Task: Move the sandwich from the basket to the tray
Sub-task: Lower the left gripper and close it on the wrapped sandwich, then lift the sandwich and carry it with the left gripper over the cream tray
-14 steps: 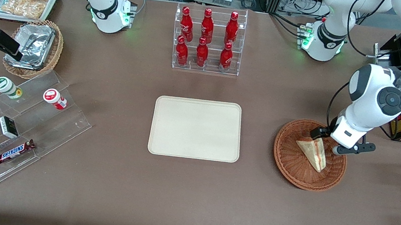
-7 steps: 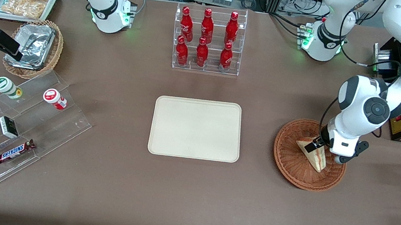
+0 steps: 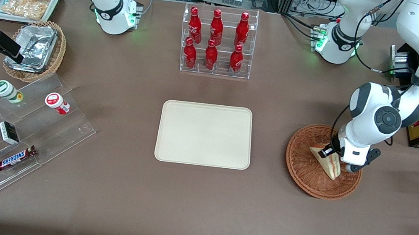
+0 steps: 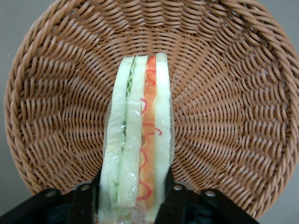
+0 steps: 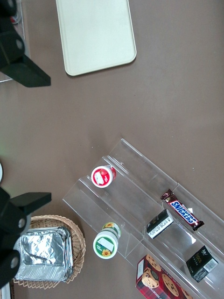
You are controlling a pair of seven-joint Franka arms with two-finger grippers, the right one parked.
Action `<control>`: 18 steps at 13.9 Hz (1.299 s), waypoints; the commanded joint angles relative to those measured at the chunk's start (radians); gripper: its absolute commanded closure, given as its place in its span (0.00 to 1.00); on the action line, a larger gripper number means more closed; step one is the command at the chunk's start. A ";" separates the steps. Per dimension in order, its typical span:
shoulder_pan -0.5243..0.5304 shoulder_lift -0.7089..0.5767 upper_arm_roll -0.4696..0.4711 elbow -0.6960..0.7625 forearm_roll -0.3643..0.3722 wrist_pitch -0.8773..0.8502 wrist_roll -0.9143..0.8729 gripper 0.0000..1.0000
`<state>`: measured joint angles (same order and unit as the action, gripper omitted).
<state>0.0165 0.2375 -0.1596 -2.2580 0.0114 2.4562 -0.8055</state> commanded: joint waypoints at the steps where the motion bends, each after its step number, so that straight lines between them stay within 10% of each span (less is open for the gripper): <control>1: -0.007 -0.023 0.002 0.094 0.007 -0.164 0.074 0.97; 4: -0.068 -0.009 -0.005 0.259 0.048 -0.399 0.082 0.97; 18: -0.444 0.279 -0.046 0.633 -0.027 -0.405 0.059 0.94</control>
<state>-0.3796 0.4335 -0.2095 -1.7540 0.0090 2.0696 -0.7307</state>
